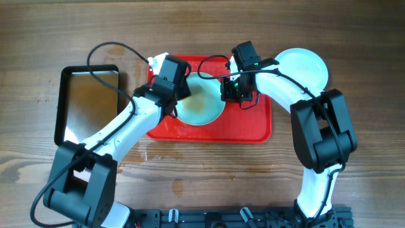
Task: Clean dirty plates on tray and stack at the side
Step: 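Scrub the plate held by the right gripper with the left sponge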
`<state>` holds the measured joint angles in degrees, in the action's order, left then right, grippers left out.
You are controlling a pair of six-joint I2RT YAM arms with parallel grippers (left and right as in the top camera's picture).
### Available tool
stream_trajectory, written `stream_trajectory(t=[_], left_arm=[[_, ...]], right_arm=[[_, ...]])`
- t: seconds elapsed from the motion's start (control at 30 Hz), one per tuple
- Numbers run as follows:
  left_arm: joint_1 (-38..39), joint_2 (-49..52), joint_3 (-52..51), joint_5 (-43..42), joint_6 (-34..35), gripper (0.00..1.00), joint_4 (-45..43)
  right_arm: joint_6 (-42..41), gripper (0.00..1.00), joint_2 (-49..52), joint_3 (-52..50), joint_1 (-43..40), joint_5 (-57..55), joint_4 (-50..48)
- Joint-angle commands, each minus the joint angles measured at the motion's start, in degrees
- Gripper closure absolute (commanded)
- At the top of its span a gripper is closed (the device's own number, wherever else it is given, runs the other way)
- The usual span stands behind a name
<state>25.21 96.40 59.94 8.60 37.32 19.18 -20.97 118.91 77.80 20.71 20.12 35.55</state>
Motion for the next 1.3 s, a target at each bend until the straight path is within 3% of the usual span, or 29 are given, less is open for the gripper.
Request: stream_trajectory(t=[0.0,0.23,0.37,0.47,0.6,0.77,0.97,1.1,1.27], left_arm=[[1.3,3.9,-0.3,-6.6,5.1,0.96,-1.5],[2.7,12.9,-0.3,-6.6,5.2,0.96,-8.5],[1.6,14.0,-0.3,-1.6,4.9,0.96,-6.6],[0.2,13.4,-0.3,3.7,4.3,0.96,-3.6],[-1.5,11.6,-0.3,7.3,-5.3,0.96,-2.7],[-1.9,6.9,-0.3,15.8,-11.1,0.96,-2.2],[-1.8,-0.4,-0.3,19.5,-13.1,0.96,-2.2],[-1.8,-3.1,-0.3,13.3,-12.3,0.96,-1.2],[-1.8,0.3,-0.3,-7.7,-2.8,0.96,-0.2]], right_arm=[[-0.1,0.96,1.7,-1.8,0.2,-3.8,0.6],[-0.1,0.96,1.7,-1.8,0.2,-3.8,0.6],[-0.1,0.96,1.7,-1.8,0.2,-3.8,0.7],[0.0,0.96,1.7,-1.8,0.2,-3.8,0.7],[0.0,0.96,1.7,-1.8,0.2,-3.8,0.7],[0.0,0.96,1.7,-1.8,0.2,-3.8,0.7],[-0.1,0.96,1.7,-1.8,0.2,-3.8,0.7],[0.0,0.96,1.7,-1.8,0.2,-3.8,0.7],[-0.1,0.96,1.7,-1.8,0.2,-3.8,0.6]])
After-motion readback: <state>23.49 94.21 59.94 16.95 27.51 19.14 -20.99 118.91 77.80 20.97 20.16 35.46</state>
